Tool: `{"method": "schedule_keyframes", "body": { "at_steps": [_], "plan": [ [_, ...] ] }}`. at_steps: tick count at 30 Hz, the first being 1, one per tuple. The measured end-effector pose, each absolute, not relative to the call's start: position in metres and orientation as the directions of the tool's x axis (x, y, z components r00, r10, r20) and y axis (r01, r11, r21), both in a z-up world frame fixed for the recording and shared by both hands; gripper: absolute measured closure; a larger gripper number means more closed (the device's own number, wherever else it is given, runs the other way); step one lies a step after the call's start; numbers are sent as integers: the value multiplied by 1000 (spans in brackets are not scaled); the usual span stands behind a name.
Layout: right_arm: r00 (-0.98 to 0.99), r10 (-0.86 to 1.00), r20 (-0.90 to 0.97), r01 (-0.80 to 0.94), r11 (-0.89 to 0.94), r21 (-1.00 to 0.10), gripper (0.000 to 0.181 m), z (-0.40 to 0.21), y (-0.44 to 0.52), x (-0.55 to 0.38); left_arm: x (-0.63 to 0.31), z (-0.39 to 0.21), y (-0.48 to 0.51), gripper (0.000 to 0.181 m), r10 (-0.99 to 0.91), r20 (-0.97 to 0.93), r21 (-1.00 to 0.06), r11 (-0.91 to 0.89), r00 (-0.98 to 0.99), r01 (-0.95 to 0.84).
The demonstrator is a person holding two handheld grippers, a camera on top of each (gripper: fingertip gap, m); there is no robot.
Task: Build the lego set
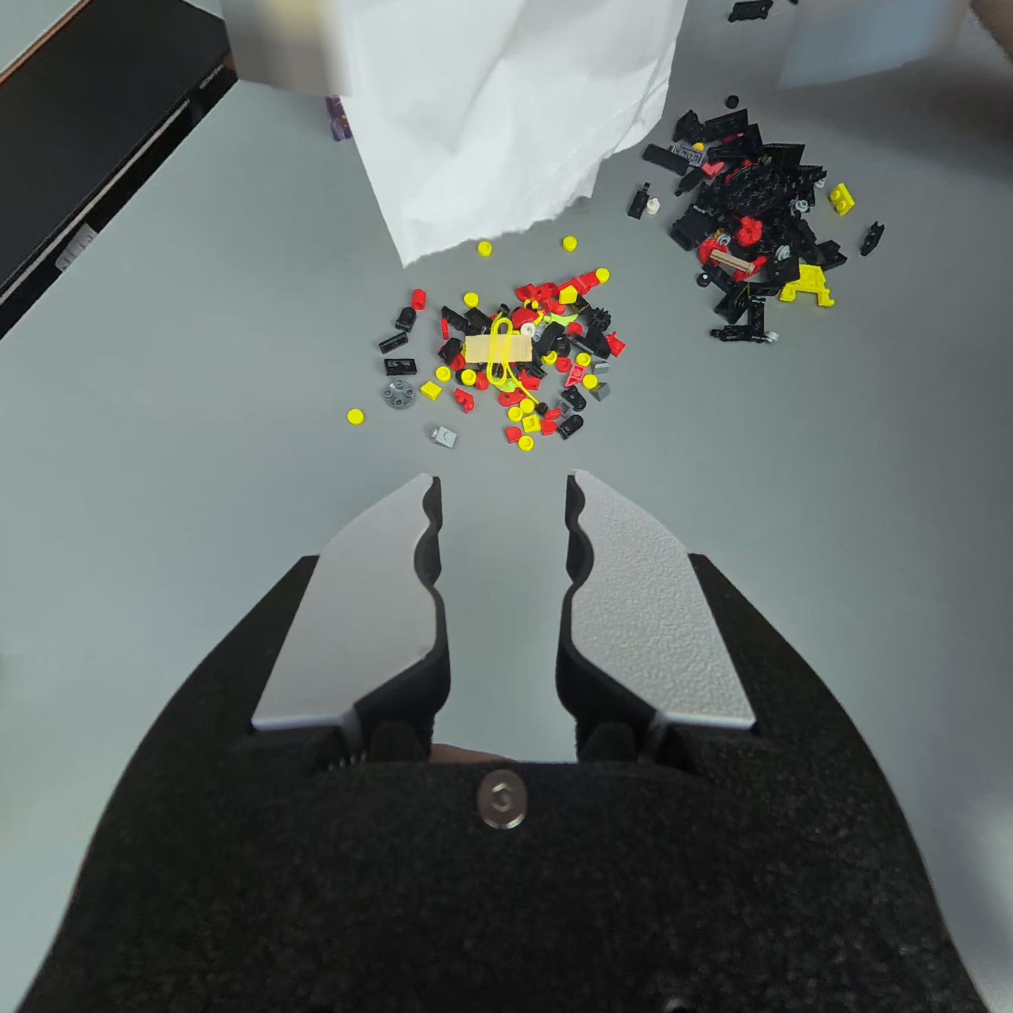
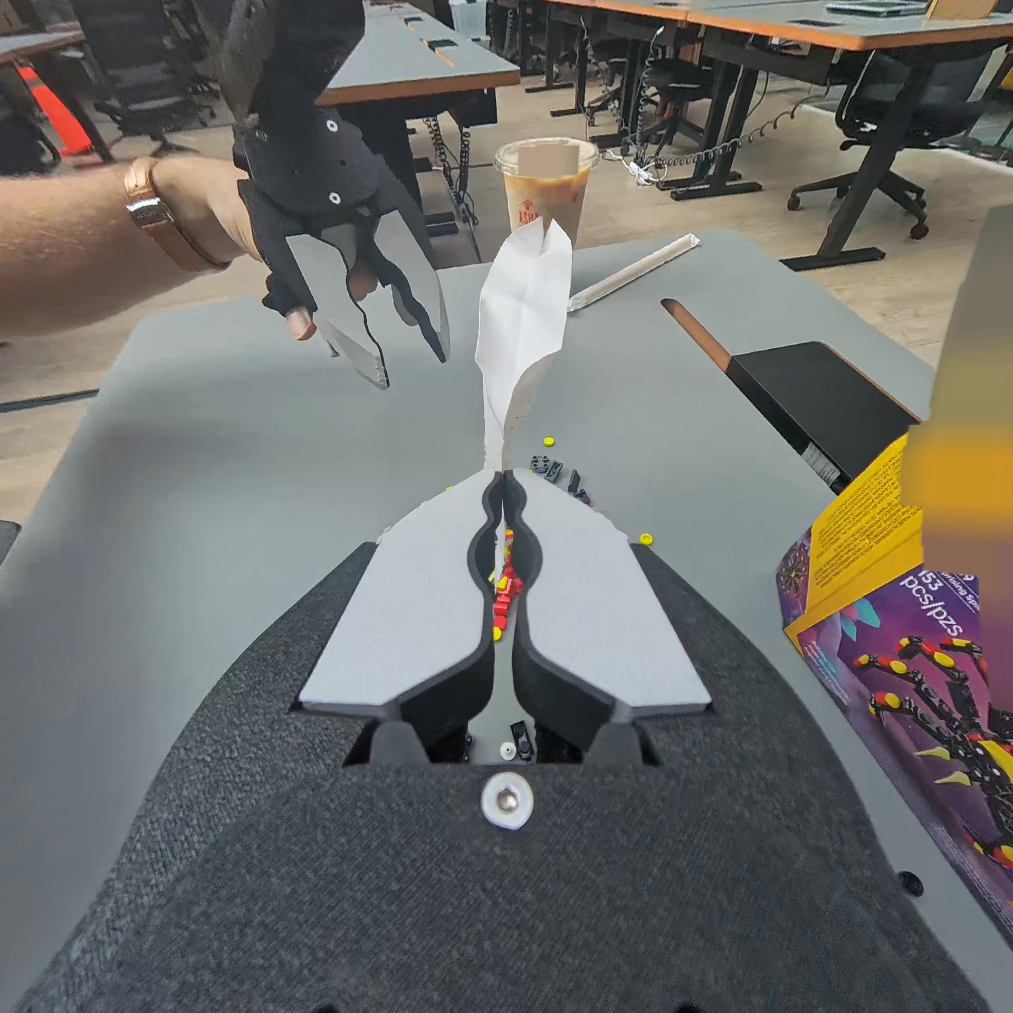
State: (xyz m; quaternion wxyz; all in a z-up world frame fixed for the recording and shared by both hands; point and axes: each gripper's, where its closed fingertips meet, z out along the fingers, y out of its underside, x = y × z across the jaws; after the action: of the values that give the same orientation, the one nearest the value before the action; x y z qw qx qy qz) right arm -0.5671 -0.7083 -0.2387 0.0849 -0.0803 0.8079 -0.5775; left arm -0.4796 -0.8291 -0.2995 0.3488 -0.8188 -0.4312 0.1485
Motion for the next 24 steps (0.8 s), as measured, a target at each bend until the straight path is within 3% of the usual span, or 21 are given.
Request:
{"method": "schedule_keyframes", "body": {
  "at_steps": [1, 12, 20, 24],
  "plan": [
    [-974, -224, -41, -27, 296, -955, 181, -230, -705, -568, -479, -300, -829, 138, 813, 62, -706, -374, 579, 601],
    [-1000, 17, 2, 4, 347, -938, 181, -206, -609, -639, -477, -299, -827, 139, 842, 57, -793, -288, 536, 537],
    [-947, 237, 217, -39, 585, -810, 181, -228, -486, -706, -494, -294, -835, 142, 913, -92, -885, -258, 397, 388],
    [-947, 298, -120, 260, 490, -832, 181, -245, -455, -719, -498, -295, -827, 144, 913, -22, -908, -188, 406, 374]
  ]
}}
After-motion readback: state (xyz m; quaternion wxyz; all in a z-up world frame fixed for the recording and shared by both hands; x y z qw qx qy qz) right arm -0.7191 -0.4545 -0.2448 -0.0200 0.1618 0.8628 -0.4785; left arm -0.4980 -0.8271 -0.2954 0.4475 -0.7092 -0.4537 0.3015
